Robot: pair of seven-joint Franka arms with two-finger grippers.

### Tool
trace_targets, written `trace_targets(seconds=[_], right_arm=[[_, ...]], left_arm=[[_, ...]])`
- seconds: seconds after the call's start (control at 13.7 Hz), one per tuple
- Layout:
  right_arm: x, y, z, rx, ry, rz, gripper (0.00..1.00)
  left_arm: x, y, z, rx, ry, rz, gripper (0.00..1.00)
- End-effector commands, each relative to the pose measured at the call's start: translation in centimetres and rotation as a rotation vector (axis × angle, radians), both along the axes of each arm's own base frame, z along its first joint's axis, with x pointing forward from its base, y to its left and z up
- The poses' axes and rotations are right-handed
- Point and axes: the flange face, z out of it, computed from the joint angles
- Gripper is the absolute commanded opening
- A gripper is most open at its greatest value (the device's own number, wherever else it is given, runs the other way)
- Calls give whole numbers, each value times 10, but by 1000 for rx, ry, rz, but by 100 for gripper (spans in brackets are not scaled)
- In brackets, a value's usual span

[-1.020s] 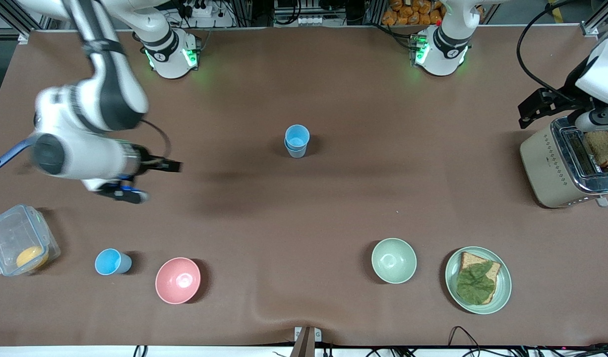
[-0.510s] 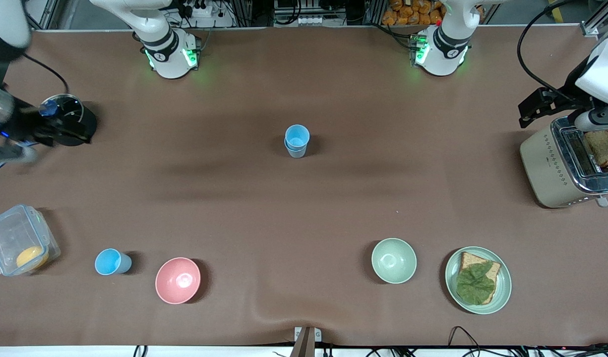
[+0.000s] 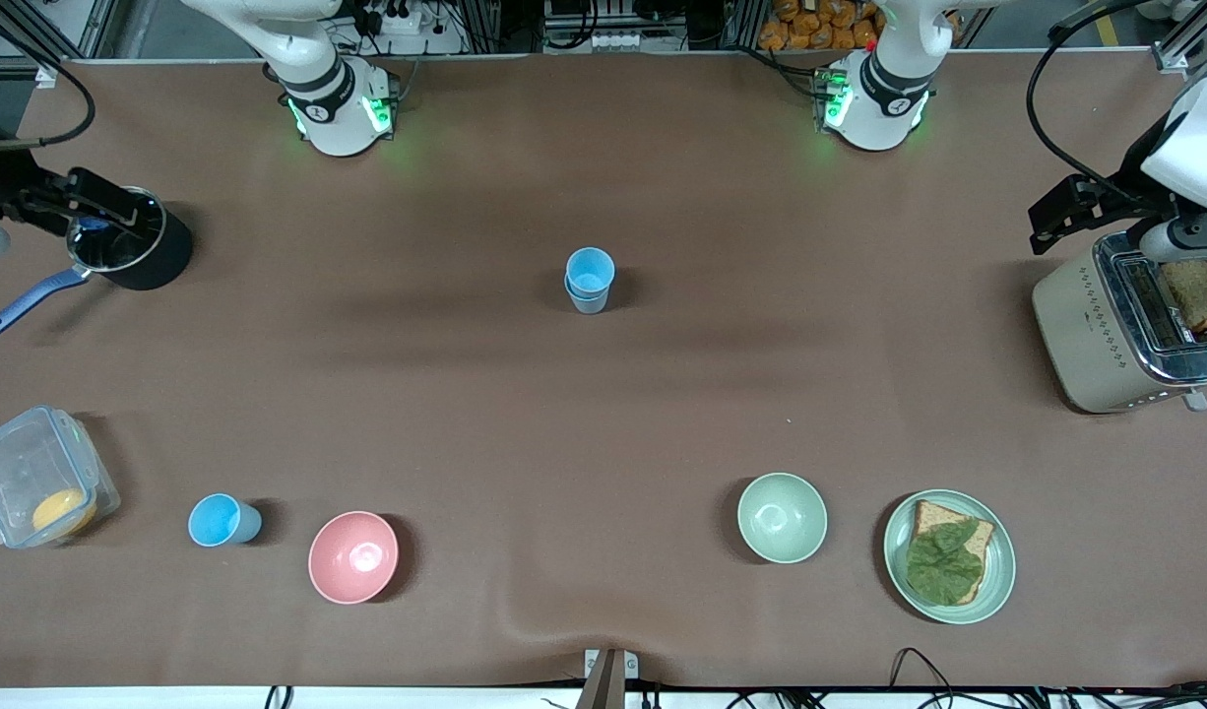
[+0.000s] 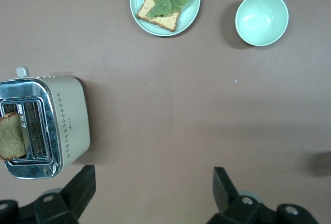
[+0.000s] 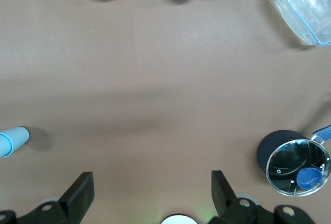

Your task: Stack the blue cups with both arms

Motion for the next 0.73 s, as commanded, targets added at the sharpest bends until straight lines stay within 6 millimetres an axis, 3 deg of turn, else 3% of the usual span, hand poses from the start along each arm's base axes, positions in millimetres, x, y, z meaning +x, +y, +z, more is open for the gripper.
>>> trace_targets(seconds=[0.0, 0.22, 0.66], right_arm=[[0, -5, 9, -19, 9, -20, 100], [0, -6, 13, -20, -2, -18, 100], [0, -7, 14, -39, -8, 1, 100]], left_arm=[[-2, -2, 3, -32, 11, -25, 100], [0, -3, 15, -79, 12, -21, 100], [-1, -9, 15, -66, 13, -33, 100]])
